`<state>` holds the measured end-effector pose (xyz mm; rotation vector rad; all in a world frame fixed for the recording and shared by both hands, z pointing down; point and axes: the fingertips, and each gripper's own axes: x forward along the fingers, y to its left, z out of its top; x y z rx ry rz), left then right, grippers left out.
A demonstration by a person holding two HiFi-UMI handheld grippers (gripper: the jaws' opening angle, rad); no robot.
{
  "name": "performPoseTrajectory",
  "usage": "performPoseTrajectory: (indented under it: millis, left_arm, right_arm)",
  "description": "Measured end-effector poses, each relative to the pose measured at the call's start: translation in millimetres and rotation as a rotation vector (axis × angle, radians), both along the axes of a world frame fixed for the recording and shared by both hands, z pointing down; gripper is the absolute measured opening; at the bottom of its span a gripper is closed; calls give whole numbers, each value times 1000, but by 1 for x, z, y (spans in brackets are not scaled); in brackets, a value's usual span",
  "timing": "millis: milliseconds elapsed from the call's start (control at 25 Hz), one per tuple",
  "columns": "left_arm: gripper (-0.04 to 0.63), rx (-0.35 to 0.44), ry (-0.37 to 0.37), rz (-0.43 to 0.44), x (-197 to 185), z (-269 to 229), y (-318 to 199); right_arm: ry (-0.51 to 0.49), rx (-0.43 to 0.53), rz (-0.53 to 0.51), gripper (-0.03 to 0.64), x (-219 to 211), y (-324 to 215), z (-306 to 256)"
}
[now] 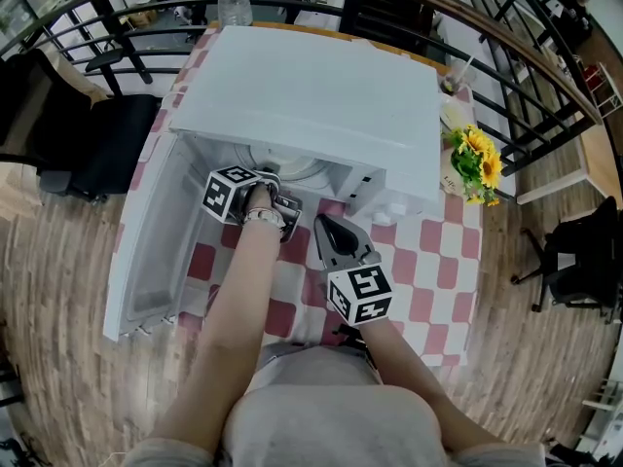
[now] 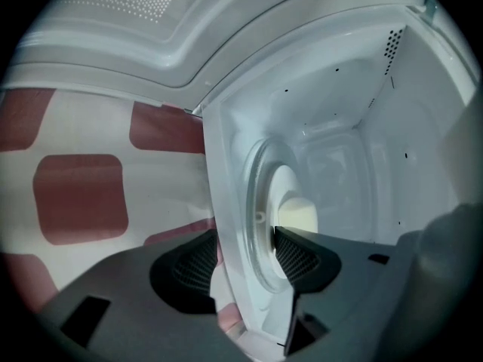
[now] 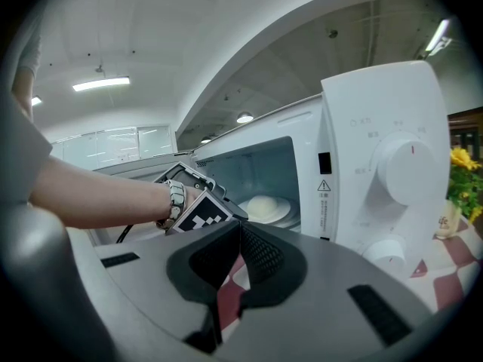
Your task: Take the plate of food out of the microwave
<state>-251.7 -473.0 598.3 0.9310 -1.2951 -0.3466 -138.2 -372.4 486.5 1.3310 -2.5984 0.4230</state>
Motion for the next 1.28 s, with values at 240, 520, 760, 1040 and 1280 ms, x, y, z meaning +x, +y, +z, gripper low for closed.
performPoseTrajectory:
  millis: [240, 520, 760, 1040, 1280]
  left_arm:
    - [208, 3, 13, 14, 1, -3, 8]
    - [247, 10, 33, -5, 0, 0, 13]
    - [255, 9, 46, -12, 4, 1, 2]
    - [173, 30, 78, 11, 7, -2, 4]
    - [95, 45, 106, 24, 6, -8, 10]
  right_arm:
    - [-2, 6, -7, 26, -2, 3, -3]
    - [-1, 9, -7, 26, -3, 6, -5]
    - [4, 5, 4, 26, 1, 6, -2]
    - [8, -4, 14, 26, 4, 6, 1]
    - [5, -4, 4, 26, -1, 8, 1]
